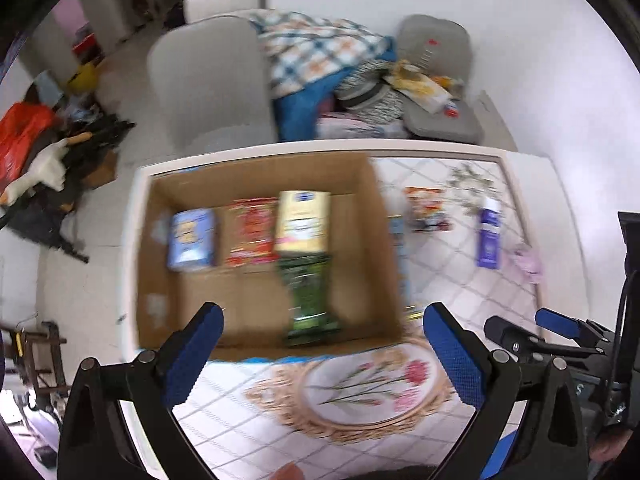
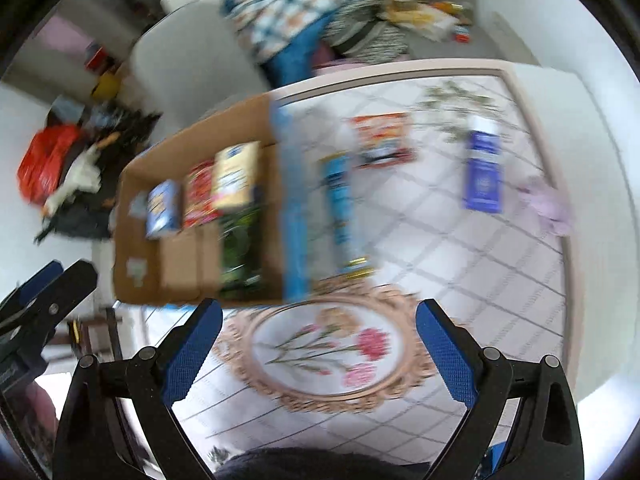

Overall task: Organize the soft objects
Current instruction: 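Grasp the orange seed bag with the left tool while the right tool grasps the blue toothpaste box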

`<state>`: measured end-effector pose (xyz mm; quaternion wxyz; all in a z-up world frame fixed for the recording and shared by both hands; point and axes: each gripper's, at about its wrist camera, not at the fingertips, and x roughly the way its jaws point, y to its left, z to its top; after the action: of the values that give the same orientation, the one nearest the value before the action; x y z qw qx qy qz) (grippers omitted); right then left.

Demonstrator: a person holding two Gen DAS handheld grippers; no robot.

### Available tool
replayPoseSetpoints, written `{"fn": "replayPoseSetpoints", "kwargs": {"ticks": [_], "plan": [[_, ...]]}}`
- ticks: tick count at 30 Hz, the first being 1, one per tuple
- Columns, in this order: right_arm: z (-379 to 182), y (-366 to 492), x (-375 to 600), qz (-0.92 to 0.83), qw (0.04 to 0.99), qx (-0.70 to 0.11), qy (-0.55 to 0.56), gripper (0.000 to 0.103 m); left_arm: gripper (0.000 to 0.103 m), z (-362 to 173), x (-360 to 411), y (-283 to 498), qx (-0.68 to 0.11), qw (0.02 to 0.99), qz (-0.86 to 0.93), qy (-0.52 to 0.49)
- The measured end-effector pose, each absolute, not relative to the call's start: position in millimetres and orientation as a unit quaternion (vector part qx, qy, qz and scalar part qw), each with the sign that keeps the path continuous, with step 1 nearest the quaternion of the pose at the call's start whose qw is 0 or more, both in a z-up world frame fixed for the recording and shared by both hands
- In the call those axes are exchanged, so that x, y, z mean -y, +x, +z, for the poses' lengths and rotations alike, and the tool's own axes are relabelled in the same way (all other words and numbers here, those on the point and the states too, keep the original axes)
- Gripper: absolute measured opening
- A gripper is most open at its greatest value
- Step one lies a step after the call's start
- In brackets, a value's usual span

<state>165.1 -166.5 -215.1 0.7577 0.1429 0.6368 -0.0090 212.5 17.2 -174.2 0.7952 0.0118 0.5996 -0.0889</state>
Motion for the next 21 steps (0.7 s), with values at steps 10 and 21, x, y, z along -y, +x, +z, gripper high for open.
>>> {"fn": "replayPoseSetpoints", "kwargs": {"ticks": [10, 21], "plan": [[-255.1, 182.5, 324.6, -0.107, 0.737, -0.643, 0.18, 0.099, 0.102, -265.7, 134.9, 275.7, -0.678, 0.72, -0.123, 0.082], [-351.1, 256.2, 399.6, -0.097, 0.691, -0.685, 0.212, 0.099, 0.102, -360.2, 193.3, 356.3, -0.732, 0.674, -0.091, 0.046]]}}
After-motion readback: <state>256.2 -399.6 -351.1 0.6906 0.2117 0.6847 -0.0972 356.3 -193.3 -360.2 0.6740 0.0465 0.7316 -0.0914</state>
